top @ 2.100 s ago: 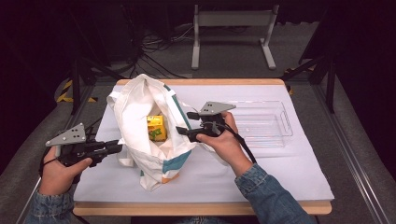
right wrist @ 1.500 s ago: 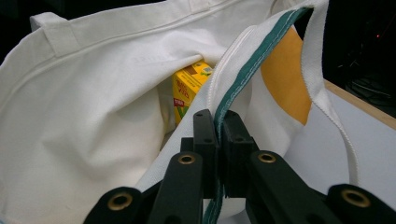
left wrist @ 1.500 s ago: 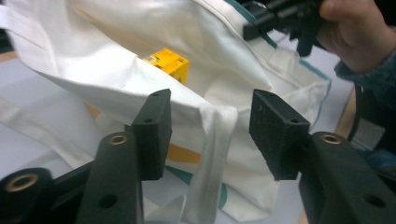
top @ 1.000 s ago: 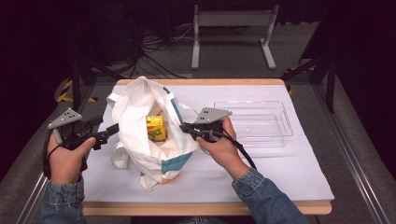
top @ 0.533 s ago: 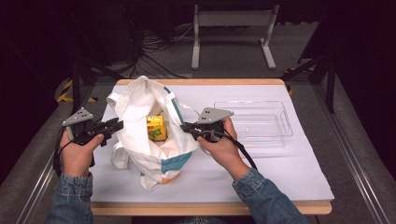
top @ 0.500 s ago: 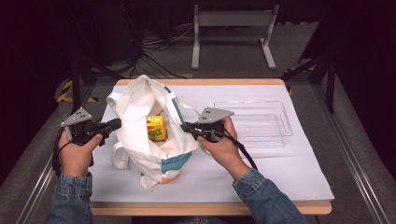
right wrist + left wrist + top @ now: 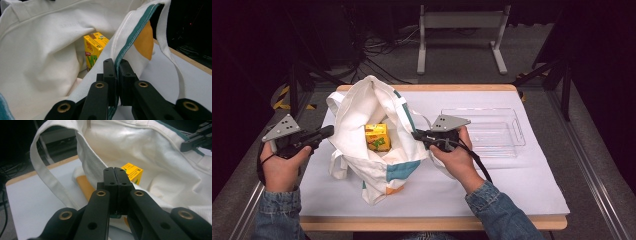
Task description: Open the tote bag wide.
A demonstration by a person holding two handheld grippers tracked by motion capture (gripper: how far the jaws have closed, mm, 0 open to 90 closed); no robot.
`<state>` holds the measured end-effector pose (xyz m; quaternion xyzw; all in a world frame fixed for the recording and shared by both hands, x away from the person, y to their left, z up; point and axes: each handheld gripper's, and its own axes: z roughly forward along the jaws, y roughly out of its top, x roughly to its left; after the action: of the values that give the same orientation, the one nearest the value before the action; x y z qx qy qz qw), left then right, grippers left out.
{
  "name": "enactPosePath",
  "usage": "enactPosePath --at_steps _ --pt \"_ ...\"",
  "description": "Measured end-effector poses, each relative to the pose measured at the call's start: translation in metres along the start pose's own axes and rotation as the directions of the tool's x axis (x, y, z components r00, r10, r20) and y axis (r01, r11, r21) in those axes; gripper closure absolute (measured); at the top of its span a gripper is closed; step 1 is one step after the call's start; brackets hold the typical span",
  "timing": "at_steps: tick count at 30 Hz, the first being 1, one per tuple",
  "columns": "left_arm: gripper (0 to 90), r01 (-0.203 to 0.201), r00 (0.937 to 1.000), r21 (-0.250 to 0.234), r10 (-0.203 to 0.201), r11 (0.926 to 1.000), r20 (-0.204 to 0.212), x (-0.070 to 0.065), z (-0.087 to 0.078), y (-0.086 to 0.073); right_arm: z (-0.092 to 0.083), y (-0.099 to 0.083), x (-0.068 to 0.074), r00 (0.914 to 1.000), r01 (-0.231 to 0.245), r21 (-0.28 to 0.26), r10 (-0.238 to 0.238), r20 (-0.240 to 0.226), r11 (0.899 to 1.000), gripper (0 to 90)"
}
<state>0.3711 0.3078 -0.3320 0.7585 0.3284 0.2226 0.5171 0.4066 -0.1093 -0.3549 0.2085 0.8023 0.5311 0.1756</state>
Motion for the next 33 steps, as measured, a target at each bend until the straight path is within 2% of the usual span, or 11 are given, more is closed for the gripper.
enactPosePath --at_steps 3,5,12,13,15,18,23,28,33 --pt "89.3 -0.036 0.9989 0.006 0.037 0.9993 -0.028 0.003 -0.008 0.001 -0.001 -0.002 -0.003 0.9999 -0.008 0.001 0.008 0.007 1.000 85.5" --pt "89.3 -0.045 0.9984 0.011 0.046 0.9989 -0.033 0.006 -0.009 0.000 0.000 -0.003 -0.003 0.9999 -0.009 0.001 0.009 0.013 1.000 85.5" --pt "89.3 -0.078 0.9968 0.029 0.079 0.9965 -0.014 0.011 -0.002 -0.009 0.004 -0.007 -0.003 0.9990 -0.012 0.016 0.011 0.043 1.000 85.5" --pt "89.3 -0.102 0.9948 0.035 0.102 0.9942 0.000 0.010 0.003 -0.012 0.004 -0.010 -0.003 0.9985 -0.018 0.021 0.017 0.051 1.000 85.5" --pt "89.2 -0.106 0.9942 0.033 0.106 0.9938 0.019 0.010 0.009 -0.017 0.007 -0.015 -0.002 0.9976 -0.029 0.029 0.027 0.064 0.999 85.5" --pt "89.2 -0.098 0.9947 0.034 0.096 0.9946 0.036 0.011 0.014 -0.022 0.008 -0.020 -0.001 0.9960 -0.044 0.036 0.041 0.079 0.998 85.5" --pt "89.2 -0.054 0.9969 0.031 0.052 0.9981 0.059 0.018 0.022 -0.036 0.011 -0.030 -0.001 0.9910 -0.075 0.054 0.068 0.115 0.996 85.5" --pt "89.2 -0.035 0.9973 0.032 0.033 0.9989 0.065 0.021 0.026 -0.044 0.017 -0.036 0.000 0.9877 -0.073 0.082 0.061 0.144 0.994 85.4" --pt "89.1 -0.035 0.9974 0.065 0.030 0.9973 0.065 0.024 0.035 -0.051 0.029 -0.040 0.005 0.9853 -0.057 0.119 0.037 0.167 0.991 84.8"
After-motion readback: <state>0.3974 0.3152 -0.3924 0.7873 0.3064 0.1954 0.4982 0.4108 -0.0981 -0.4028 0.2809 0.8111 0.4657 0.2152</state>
